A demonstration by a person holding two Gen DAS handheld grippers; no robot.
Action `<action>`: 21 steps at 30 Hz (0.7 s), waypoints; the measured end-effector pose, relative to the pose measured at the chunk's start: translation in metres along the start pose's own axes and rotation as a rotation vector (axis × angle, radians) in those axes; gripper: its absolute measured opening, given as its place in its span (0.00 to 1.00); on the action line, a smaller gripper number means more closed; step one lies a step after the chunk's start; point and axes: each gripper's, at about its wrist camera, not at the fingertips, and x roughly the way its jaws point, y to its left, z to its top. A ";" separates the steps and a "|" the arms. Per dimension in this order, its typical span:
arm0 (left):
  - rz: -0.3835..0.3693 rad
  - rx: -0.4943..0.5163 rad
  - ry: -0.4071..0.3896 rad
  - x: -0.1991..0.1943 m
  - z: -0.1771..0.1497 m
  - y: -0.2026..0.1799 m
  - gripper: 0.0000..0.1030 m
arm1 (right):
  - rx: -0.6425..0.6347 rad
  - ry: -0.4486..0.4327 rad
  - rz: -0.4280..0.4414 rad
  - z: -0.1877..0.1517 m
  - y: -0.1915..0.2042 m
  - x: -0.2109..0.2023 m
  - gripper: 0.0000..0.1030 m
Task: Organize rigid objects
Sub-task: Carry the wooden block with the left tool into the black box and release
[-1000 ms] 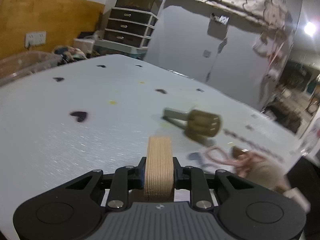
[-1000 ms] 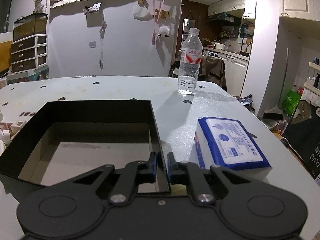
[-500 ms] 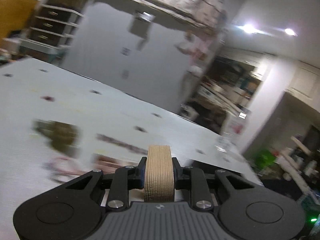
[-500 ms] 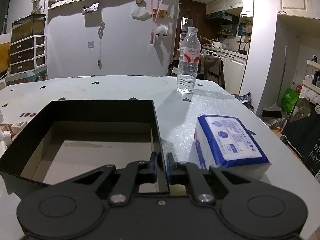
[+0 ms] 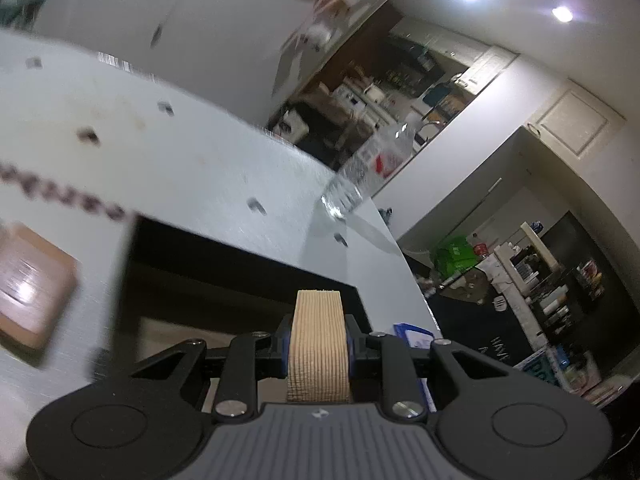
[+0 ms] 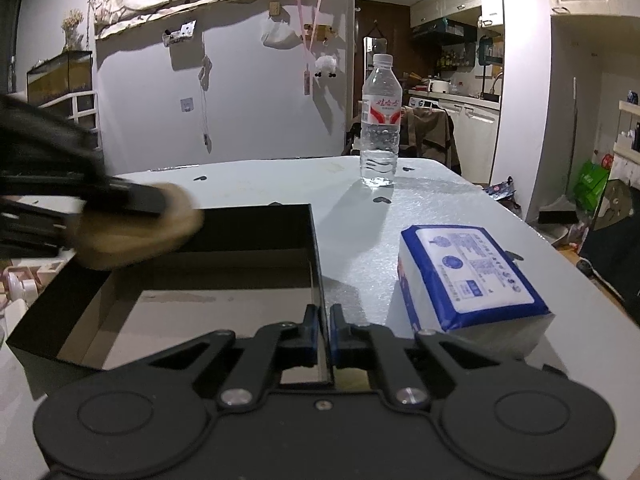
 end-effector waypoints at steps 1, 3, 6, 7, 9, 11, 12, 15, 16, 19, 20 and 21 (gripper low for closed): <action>-0.006 -0.022 0.010 0.008 -0.001 -0.003 0.24 | -0.001 0.000 0.001 0.000 0.000 0.000 0.06; -0.013 -0.053 0.037 0.023 -0.004 -0.006 0.24 | -0.003 -0.001 0.006 0.000 -0.001 0.000 0.06; 0.008 -0.088 0.065 0.039 -0.008 -0.006 0.24 | 0.007 0.000 0.025 0.000 -0.004 0.000 0.05; 0.022 -0.095 0.068 0.043 -0.009 -0.006 0.24 | 0.009 0.000 0.030 -0.001 -0.005 0.000 0.04; 0.055 -0.114 0.073 0.050 -0.011 -0.003 0.24 | 0.010 -0.002 0.036 0.000 -0.005 0.001 0.04; 0.069 -0.150 0.089 0.054 -0.011 0.001 0.24 | 0.013 -0.004 0.041 -0.001 -0.006 0.001 0.04; 0.058 -0.167 0.092 0.054 -0.011 0.001 0.24 | 0.015 -0.006 0.043 -0.001 -0.006 0.001 0.04; 0.027 -0.146 0.096 0.053 -0.014 -0.006 0.42 | 0.023 -0.006 0.051 -0.001 -0.008 0.001 0.04; 0.009 -0.148 0.102 0.051 -0.015 -0.007 0.46 | 0.026 -0.006 0.054 -0.001 -0.009 0.001 0.04; -0.024 -0.145 0.113 0.047 -0.014 -0.009 0.46 | 0.024 -0.006 0.057 -0.001 -0.009 0.001 0.03; -0.029 -0.144 0.114 0.044 -0.013 -0.009 0.46 | 0.021 -0.006 0.056 -0.001 -0.008 0.001 0.03; -0.031 -0.142 0.113 0.042 -0.013 -0.009 0.46 | 0.020 -0.006 0.056 -0.001 -0.008 0.001 0.03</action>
